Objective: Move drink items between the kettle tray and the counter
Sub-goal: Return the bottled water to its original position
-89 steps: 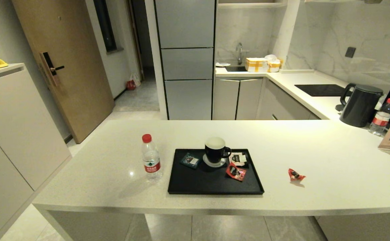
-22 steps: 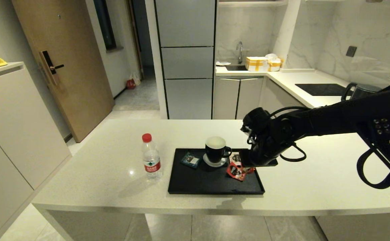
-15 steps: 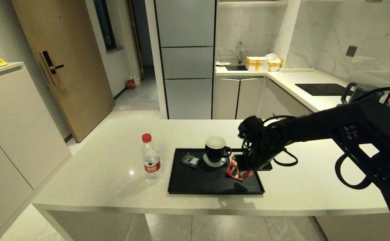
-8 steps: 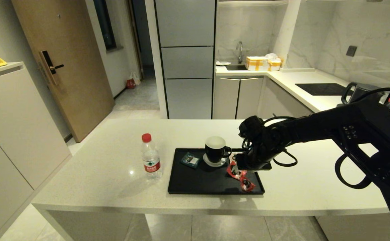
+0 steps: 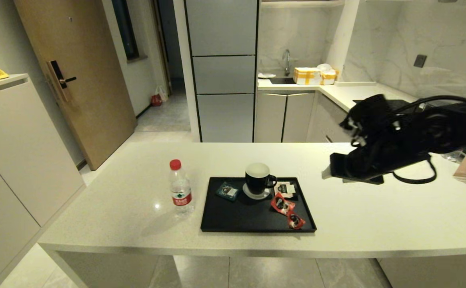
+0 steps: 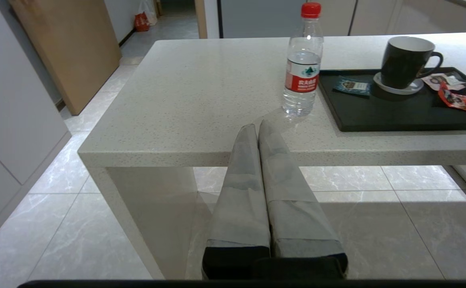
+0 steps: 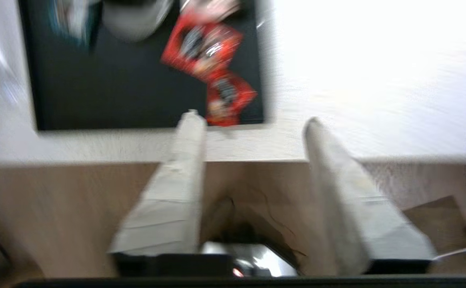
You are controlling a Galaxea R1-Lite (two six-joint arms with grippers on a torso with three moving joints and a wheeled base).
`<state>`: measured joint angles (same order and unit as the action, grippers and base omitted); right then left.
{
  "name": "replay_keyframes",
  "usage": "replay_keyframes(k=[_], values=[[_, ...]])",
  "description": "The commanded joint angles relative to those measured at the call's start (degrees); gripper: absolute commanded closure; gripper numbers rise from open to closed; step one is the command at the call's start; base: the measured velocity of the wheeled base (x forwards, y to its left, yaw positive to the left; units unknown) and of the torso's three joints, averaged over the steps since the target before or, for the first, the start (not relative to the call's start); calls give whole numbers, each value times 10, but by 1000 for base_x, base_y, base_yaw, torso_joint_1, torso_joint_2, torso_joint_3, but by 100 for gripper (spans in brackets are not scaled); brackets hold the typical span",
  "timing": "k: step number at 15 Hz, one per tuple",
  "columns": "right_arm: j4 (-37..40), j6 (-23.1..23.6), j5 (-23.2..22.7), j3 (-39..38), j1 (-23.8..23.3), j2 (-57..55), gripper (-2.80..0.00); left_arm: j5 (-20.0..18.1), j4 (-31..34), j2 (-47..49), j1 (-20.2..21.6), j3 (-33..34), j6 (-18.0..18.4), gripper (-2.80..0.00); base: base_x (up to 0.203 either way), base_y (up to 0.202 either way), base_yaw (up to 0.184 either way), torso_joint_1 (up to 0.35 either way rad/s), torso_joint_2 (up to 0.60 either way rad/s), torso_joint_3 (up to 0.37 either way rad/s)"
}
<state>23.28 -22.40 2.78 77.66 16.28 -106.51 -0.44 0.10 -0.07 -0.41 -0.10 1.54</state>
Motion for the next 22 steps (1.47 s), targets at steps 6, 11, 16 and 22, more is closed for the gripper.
replay_keyframes(k=[6,11,16,22], values=[[16,-4,95,-167,-162,528,0,0,0,1,0,0,0,0,0,0,0,0,0,0],[66,121,150,-236,-172,869,0,0,0,1,0,0,0,0,0,0,0,0,0,0],[-32,166,57,-401,-160,1056,0,1,-1,1,0,0,1,0,0,0,0,0,0,0],[-249,222,-2,-772,-159,1064,0,1,0,1,0,0,1,0,0,0,0,0,0,0]])
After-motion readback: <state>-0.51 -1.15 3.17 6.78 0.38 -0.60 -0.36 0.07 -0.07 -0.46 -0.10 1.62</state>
